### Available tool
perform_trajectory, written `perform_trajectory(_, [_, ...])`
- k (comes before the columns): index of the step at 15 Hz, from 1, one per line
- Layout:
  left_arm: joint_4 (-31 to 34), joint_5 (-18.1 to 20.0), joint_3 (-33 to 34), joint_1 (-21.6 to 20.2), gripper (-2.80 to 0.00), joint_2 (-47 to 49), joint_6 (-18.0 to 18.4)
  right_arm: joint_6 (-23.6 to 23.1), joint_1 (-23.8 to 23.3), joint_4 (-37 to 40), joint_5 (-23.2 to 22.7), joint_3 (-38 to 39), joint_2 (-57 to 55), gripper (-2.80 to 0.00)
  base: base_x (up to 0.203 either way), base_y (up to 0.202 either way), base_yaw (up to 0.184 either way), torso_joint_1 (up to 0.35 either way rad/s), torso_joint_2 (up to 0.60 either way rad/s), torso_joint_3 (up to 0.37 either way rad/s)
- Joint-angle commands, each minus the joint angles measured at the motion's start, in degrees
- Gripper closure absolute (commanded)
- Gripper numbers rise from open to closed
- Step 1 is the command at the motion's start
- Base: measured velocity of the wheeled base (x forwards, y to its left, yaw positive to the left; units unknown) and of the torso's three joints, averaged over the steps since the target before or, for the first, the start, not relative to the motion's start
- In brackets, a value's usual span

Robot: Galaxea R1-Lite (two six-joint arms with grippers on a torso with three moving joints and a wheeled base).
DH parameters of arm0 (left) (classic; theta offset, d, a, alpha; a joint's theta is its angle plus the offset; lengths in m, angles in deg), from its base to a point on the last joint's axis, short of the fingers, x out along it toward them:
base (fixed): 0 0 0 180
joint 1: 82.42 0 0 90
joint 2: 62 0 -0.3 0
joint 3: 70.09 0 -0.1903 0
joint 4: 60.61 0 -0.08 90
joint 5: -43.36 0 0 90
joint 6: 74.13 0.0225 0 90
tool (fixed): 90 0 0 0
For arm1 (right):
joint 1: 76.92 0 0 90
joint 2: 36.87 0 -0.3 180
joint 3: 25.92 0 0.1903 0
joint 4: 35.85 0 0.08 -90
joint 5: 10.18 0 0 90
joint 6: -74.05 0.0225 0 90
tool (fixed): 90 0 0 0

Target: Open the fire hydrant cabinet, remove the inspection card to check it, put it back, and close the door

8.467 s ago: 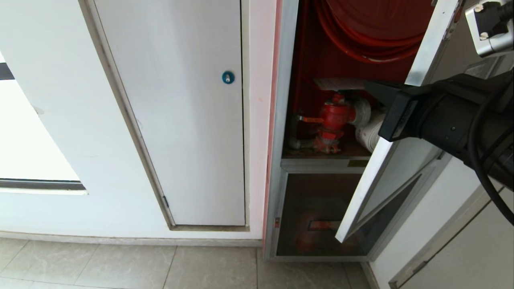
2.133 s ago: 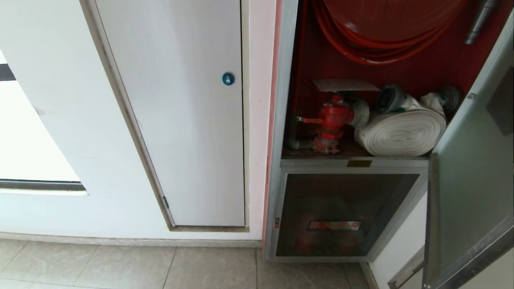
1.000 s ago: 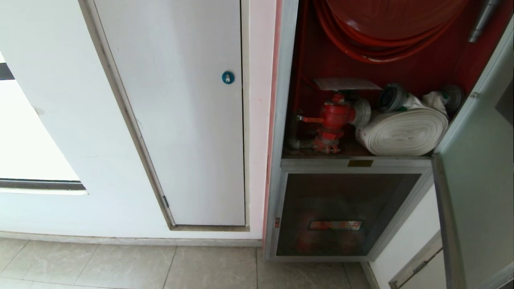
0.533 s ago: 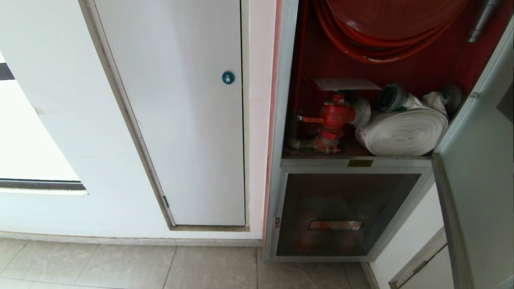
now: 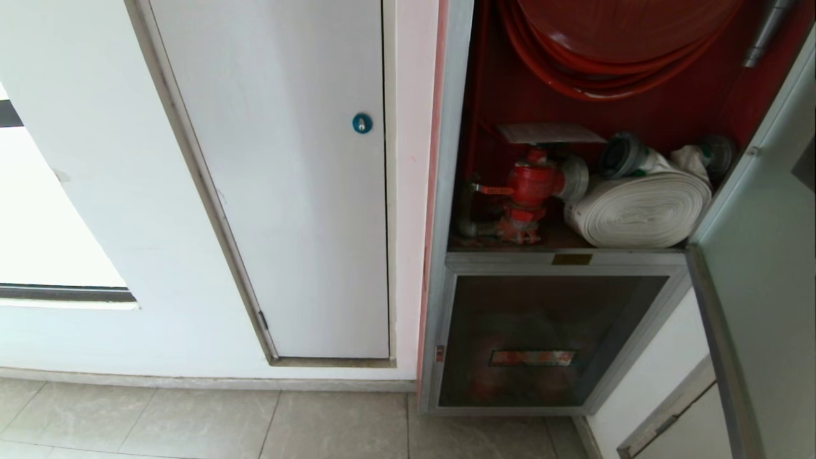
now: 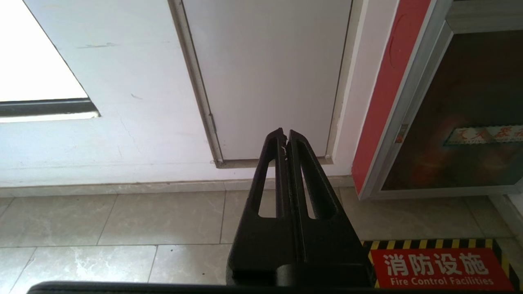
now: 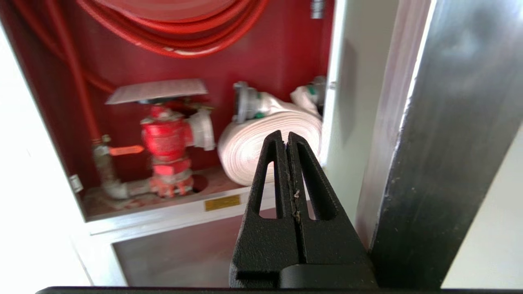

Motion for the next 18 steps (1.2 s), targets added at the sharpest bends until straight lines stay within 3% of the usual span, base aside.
perform_trajectory(1, [0.0, 0.0, 0.0, 0.0, 0.00, 0.1, 0.0, -0.1, -1.1, -0.2, 0.2, 0.0, 0.4, 0.00, 0.000, 0.000, 0.000, 0.000, 0.00, 0.000])
perform_trajectory(11, [0.0, 0.0, 0.0, 0.0, 0.00, 0.1, 0.0, -1.2, -9.8, 0.1, -0.1, 0.6, 0.9, 0.00, 0.000, 0.000, 0.000, 0.000, 0.00, 0.000])
perform_trajectory(18, [0.0, 0.0, 0.0, 0.0, 0.00, 0.1, 0.0, -1.0, -19.2, 0.1, -0.5, 1.1, -0.6, 0.00, 0.000, 0.000, 0.000, 0.000, 0.00, 0.000])
